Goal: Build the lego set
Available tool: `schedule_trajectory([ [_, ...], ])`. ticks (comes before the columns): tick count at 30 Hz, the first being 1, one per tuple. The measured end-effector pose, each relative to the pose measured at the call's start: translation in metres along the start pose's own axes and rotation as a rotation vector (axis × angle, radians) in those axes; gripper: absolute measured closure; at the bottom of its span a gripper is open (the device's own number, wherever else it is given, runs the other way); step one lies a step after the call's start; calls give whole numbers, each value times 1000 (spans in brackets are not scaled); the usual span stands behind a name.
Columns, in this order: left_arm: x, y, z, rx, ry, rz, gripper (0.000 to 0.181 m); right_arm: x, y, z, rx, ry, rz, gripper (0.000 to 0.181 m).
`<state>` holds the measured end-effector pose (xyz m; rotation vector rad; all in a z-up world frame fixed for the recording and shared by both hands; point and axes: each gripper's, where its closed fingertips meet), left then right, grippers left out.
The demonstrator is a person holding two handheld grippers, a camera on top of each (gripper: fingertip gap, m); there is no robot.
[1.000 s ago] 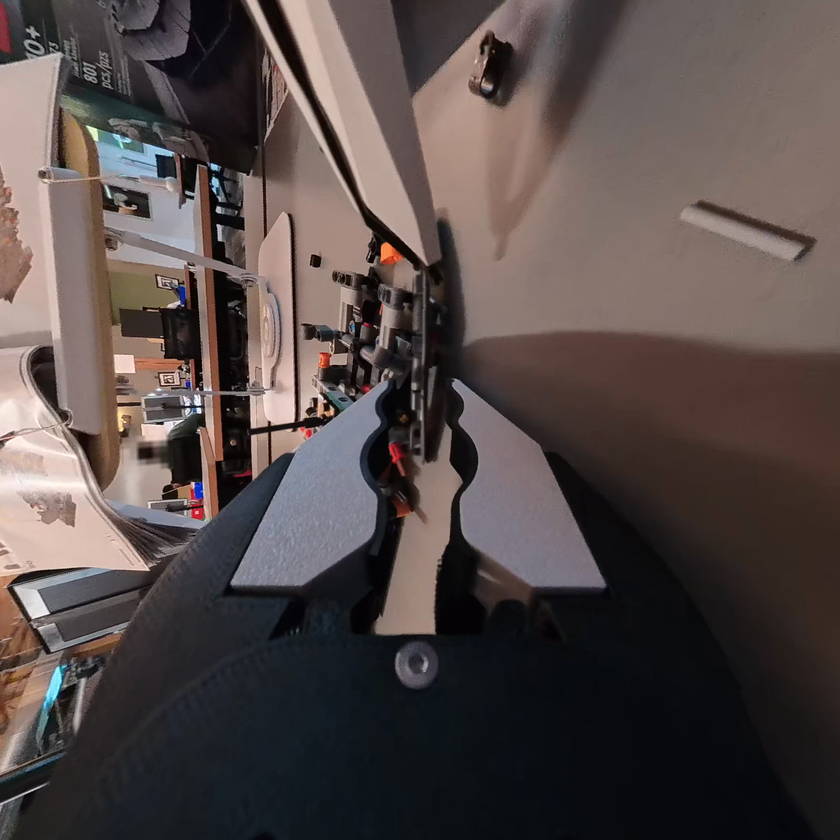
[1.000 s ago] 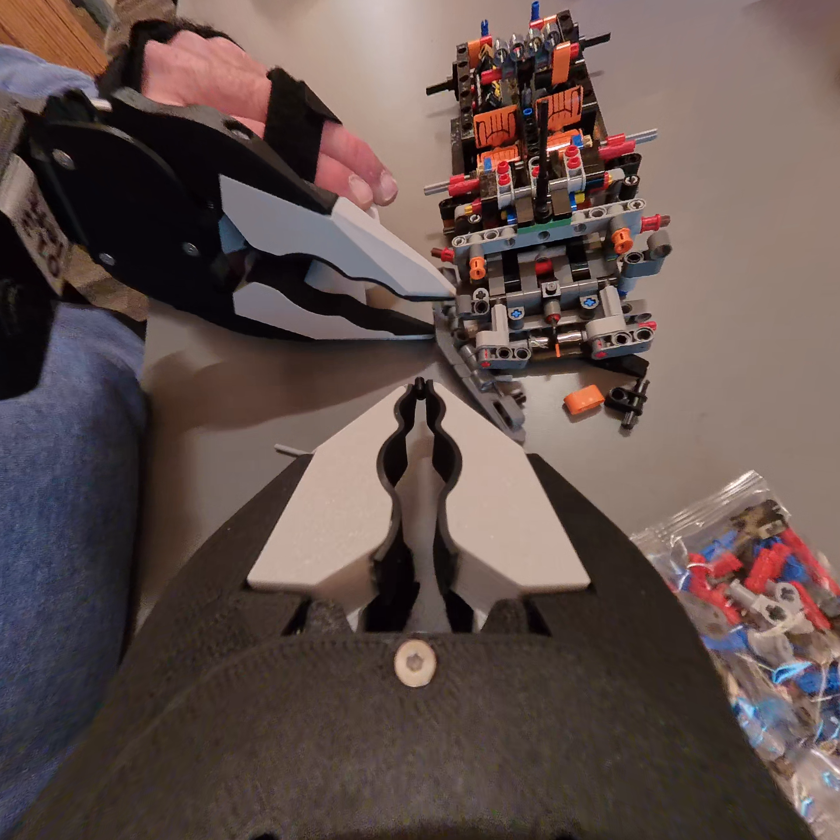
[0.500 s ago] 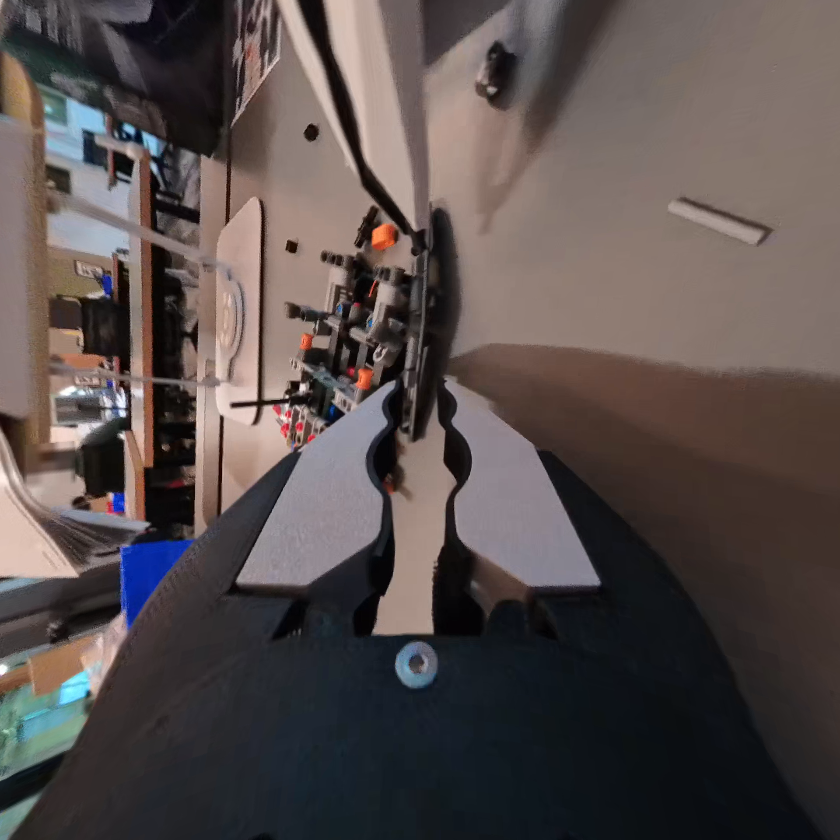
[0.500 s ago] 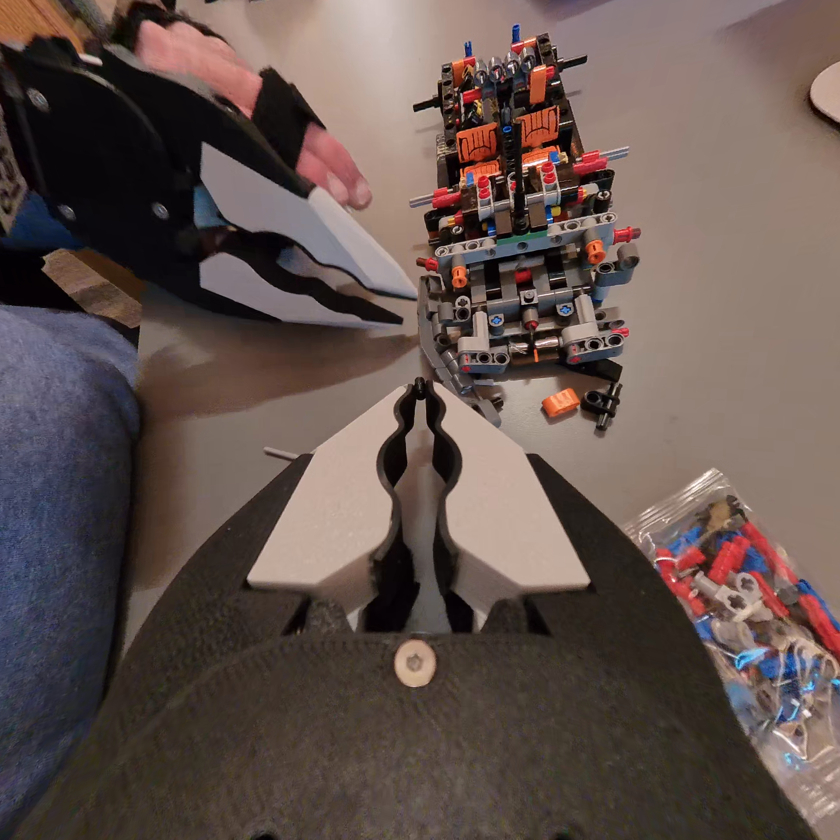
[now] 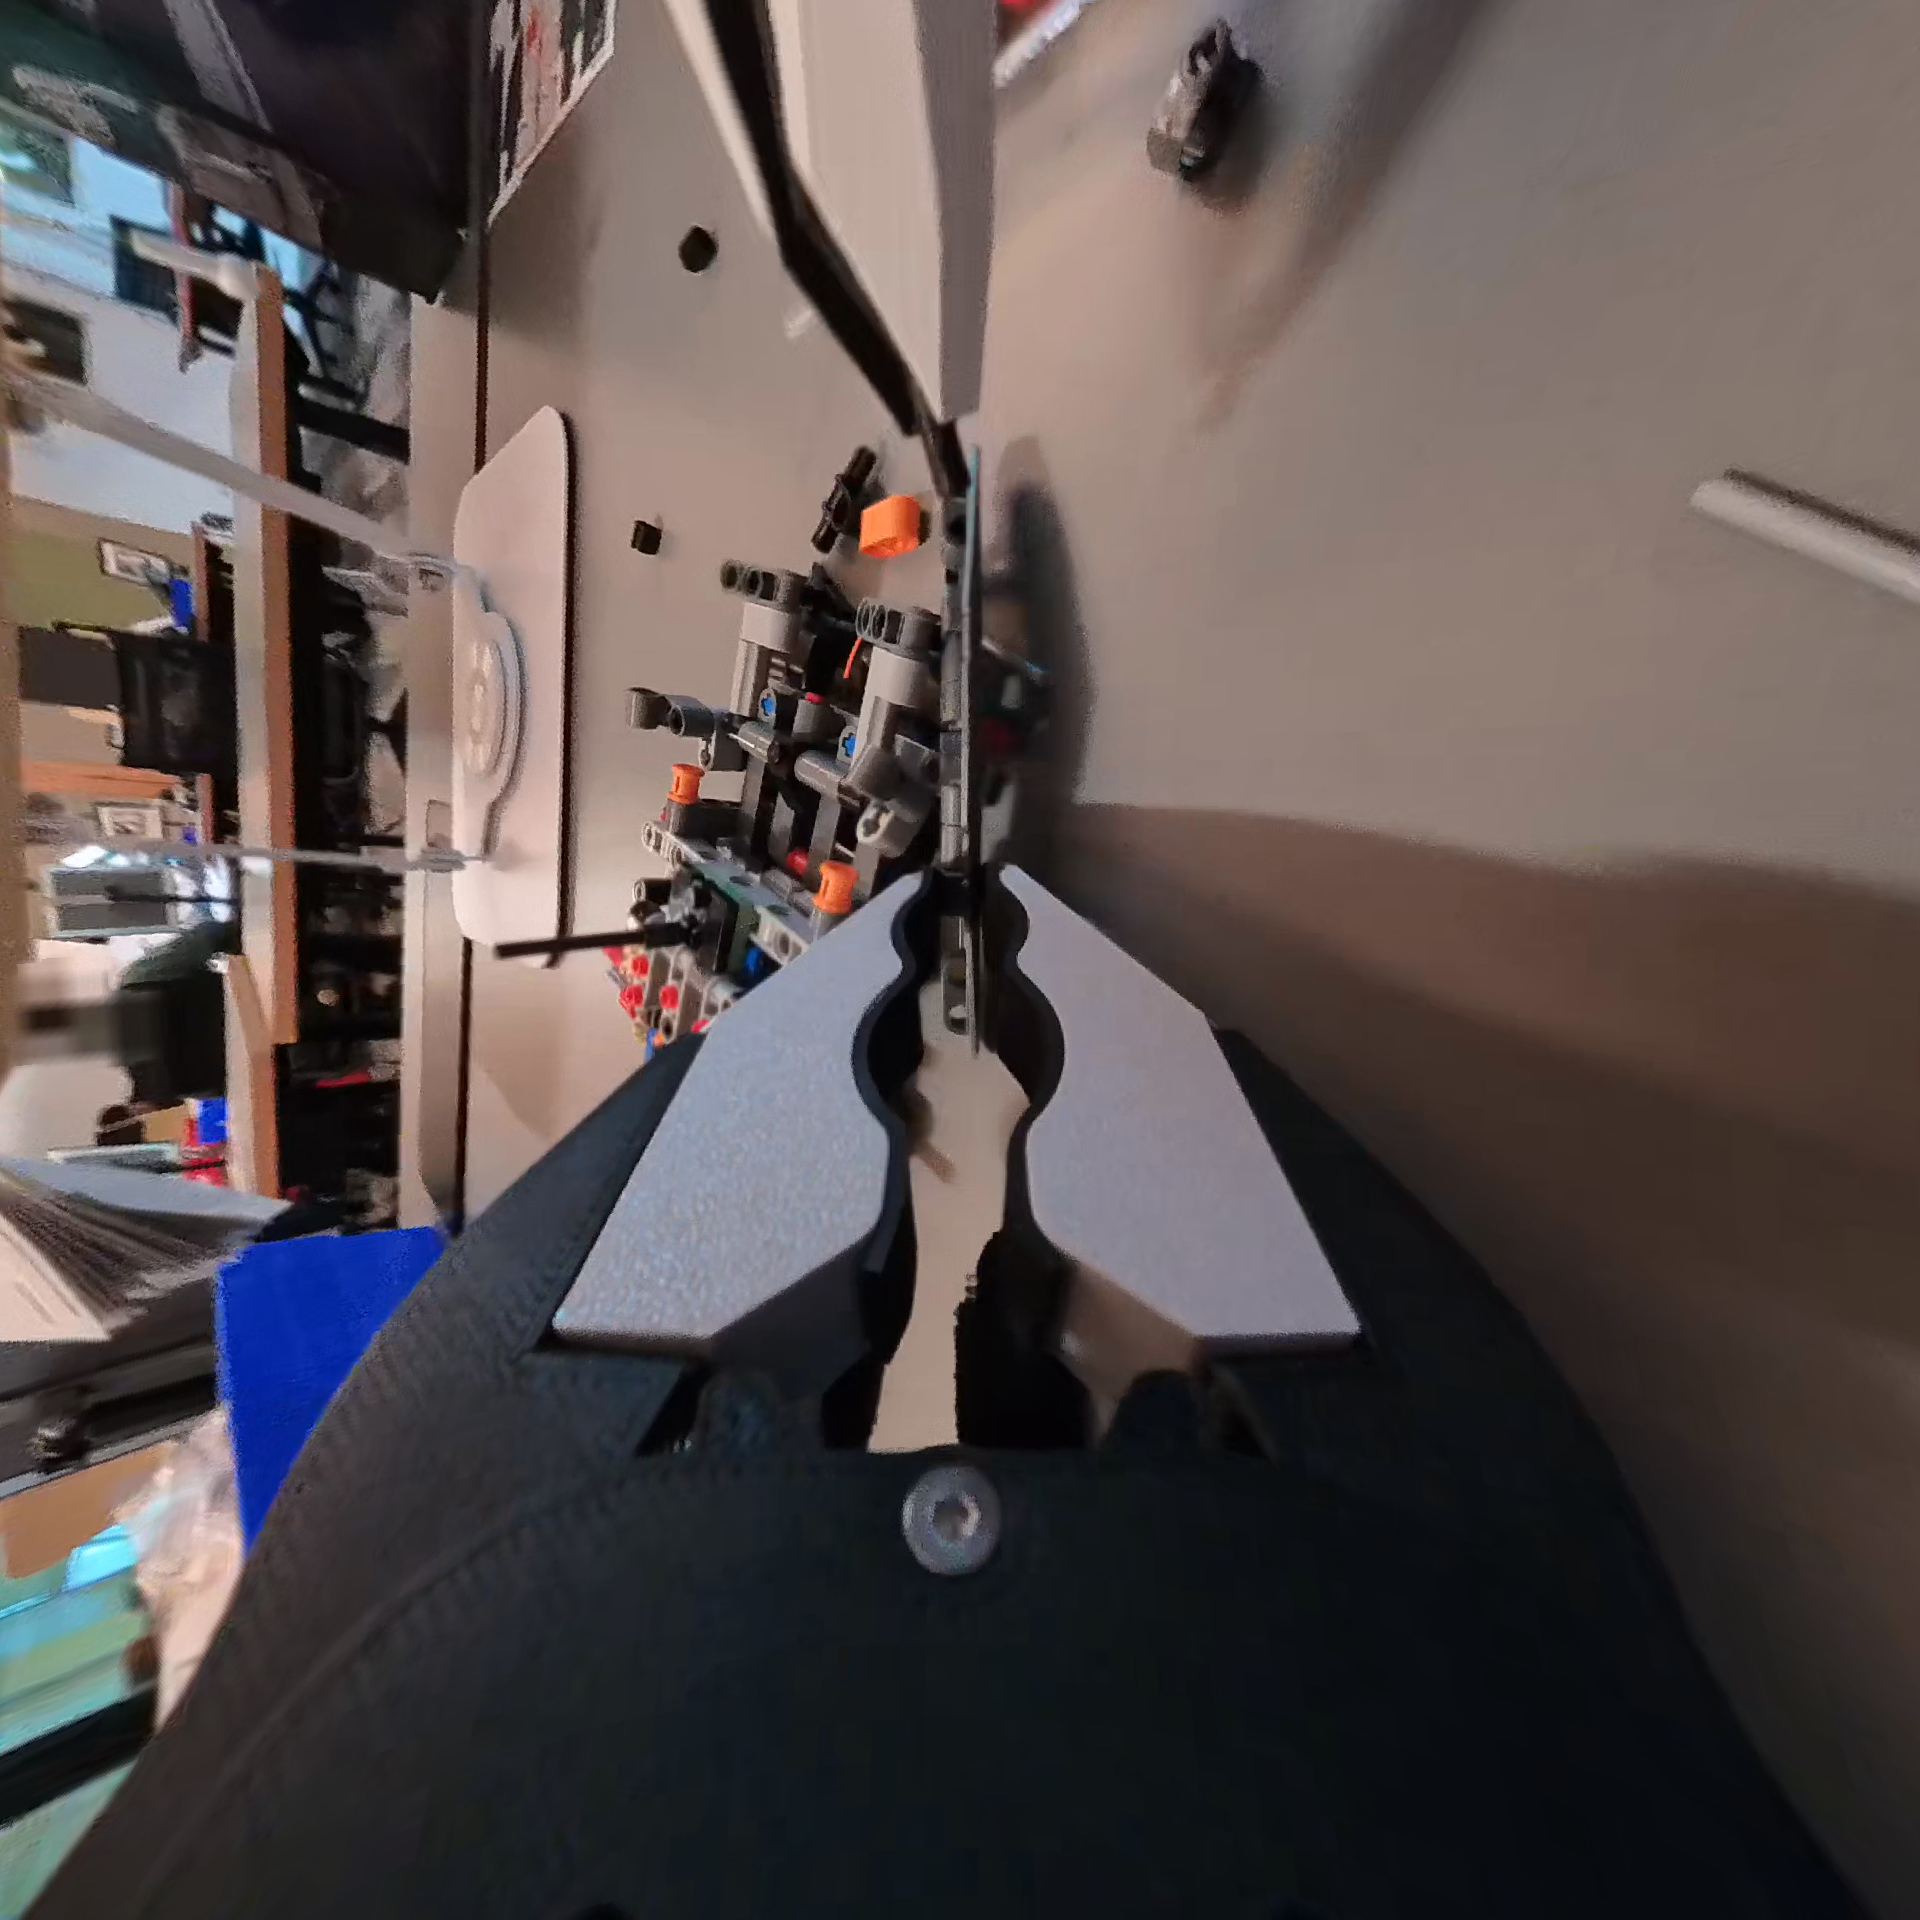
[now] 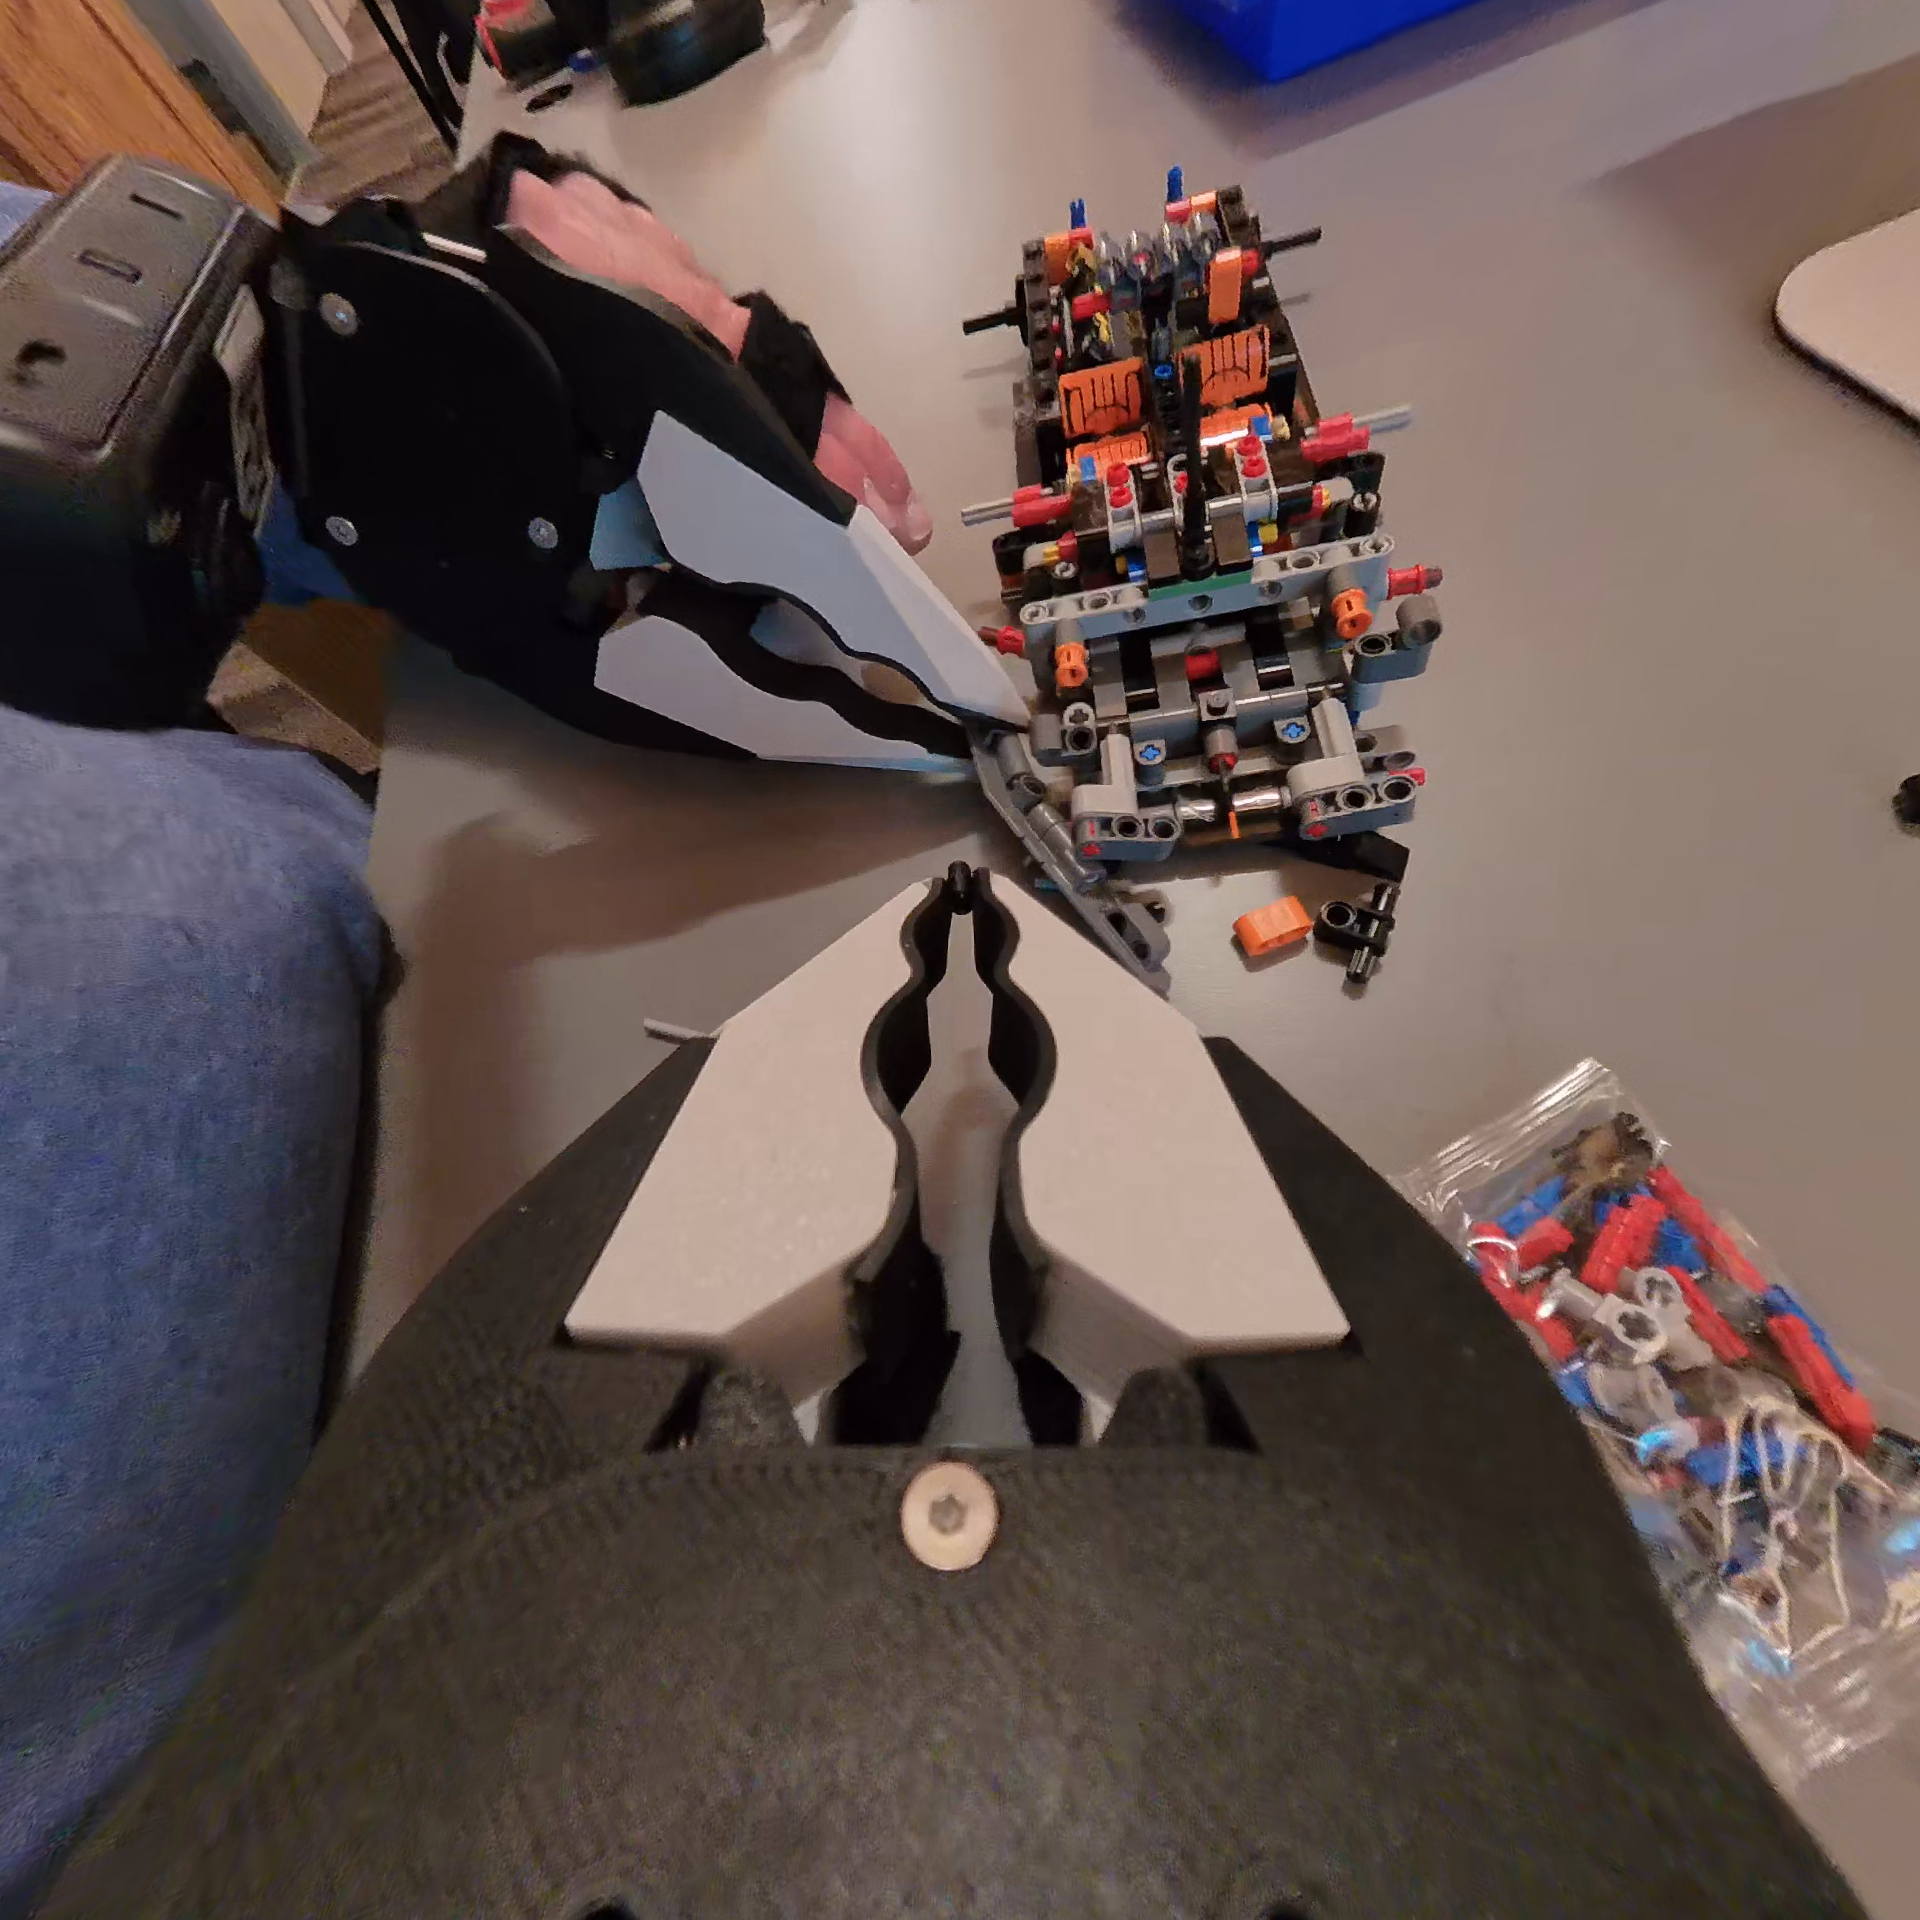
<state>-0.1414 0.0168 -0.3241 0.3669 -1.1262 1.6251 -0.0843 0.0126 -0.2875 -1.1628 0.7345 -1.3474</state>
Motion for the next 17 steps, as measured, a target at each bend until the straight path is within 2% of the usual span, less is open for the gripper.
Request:
schedule_trajectory([
  [2, 4, -6, 9, -41, -21, 79, 175, 5, -7, 6, -30, -15, 9, 179],
  [9, 25, -24, 52, -279, -54, 680, 175, 20, -35, 27, -159, -77, -5, 179],
  [10, 31, -32, 58, -364, -37, 839, 176, 23, -40, 29, -184, -84, -7, 179],
  [13, 59, -60, 84, -764, 44, 1326, 176, 35, -61, 30, -255, -110, 13, 179],
  [15, 78, -68, 100, -1013, 93, 1528, 176, 45, -75, 29, -299, -127, 40, 179],
  [17, 87, -69, 105, -1154, 116, 1631, 177, 52, -87, 25, -337, -143, 56, 179],
])
Point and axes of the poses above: each gripper's, where its closed fingertips meet, z back along the fingers, y out of its underside, x = y × z across the jaws, and after that the axes turned 13 degrees about -x, right-handed
